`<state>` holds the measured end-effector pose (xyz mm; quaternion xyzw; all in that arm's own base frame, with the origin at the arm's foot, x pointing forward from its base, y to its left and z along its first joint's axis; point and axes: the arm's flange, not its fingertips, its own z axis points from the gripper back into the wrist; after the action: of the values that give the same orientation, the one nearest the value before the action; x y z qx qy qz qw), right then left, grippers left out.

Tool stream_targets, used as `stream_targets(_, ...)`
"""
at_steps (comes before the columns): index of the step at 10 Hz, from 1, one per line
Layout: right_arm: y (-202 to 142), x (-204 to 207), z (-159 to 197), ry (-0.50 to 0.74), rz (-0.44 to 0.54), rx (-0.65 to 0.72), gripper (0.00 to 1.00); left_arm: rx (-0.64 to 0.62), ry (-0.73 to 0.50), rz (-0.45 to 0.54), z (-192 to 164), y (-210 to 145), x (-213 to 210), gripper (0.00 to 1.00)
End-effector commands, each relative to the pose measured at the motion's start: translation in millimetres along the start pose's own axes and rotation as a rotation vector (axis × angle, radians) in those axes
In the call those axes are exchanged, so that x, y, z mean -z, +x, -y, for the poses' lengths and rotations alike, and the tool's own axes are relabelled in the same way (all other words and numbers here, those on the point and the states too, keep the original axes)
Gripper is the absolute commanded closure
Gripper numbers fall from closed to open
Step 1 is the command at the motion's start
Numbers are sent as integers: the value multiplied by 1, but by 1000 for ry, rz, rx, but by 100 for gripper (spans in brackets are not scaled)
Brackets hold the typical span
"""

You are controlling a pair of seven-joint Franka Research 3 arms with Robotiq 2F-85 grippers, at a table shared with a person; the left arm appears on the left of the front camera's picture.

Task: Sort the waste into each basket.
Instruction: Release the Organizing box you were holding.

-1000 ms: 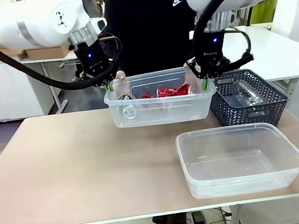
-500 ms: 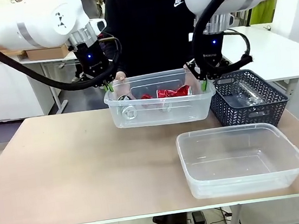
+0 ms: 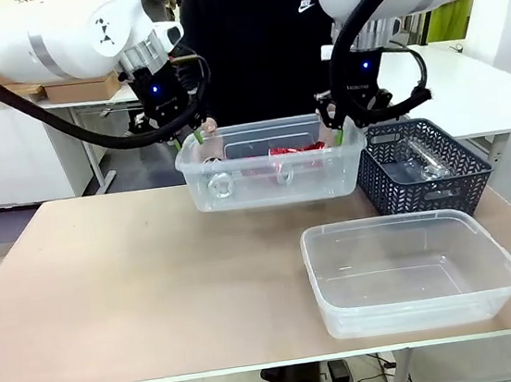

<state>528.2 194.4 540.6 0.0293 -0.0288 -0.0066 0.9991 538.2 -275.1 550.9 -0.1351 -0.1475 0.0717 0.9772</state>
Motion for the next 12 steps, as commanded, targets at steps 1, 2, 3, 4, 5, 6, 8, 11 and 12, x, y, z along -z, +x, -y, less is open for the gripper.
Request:
stream_targets(1,-18,-3,8,48,130,-46,0,42,-25,98,-9,-12,-14,0)
stream_targets(2,-21,-7,11,75,177,-50,0,38,-33,123,-13,-14,-19,0)
stream_targets(3,-24,-12,13,92,236,-53,6,30,-40,145,-17,-16,-25,0)
stream_targets(4,-27,-17,16,100,282,-55,0,31,-56,157,-21,-18,-29,0)
stream_targets(5,-30,-18,17,96,284,-53,0,36,-64,165,-23,-19,-30,0)
stream_targets(6,-33,-18,19,87,282,-53,0,44,-61,166,-24,-20,-29,0)
stream_targets(8,-33,-16,22,83,265,-30,0,72,-75,133,-23,-21,-25,0)
stream_targets(11,-30,-19,11,59,268,-21,0,45,-51,143,-15,-18,-25,0)
stream_targets(12,-30,-19,11,59,268,-21,0,45,-51,143,-15,-18,-25,0)
